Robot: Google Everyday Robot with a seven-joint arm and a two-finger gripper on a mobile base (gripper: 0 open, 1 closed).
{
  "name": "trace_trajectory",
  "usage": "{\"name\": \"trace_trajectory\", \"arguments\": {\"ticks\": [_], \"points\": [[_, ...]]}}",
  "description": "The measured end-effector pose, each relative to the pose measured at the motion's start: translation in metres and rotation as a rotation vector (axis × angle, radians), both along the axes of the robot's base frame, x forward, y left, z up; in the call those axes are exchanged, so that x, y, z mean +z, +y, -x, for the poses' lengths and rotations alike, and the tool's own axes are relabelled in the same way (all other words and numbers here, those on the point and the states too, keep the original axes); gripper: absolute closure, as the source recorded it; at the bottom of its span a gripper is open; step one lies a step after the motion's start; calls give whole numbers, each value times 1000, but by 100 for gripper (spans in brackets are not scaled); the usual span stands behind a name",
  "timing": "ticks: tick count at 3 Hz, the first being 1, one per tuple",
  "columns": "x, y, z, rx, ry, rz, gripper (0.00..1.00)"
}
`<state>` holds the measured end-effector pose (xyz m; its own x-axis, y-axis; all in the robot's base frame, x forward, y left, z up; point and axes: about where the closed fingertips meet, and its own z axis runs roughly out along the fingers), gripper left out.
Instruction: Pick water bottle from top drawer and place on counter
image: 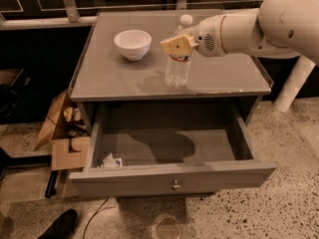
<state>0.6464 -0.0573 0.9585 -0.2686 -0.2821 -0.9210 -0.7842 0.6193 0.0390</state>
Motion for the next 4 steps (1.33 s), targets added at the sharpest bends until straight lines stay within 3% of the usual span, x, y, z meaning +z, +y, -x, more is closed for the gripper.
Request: {"name": "trace_trajectory", "arguments": {"ticks": [2,4], "points": [[-17,4,-24,3,10,-8,100],[-23,6,-33,9,25,40,100]]}}
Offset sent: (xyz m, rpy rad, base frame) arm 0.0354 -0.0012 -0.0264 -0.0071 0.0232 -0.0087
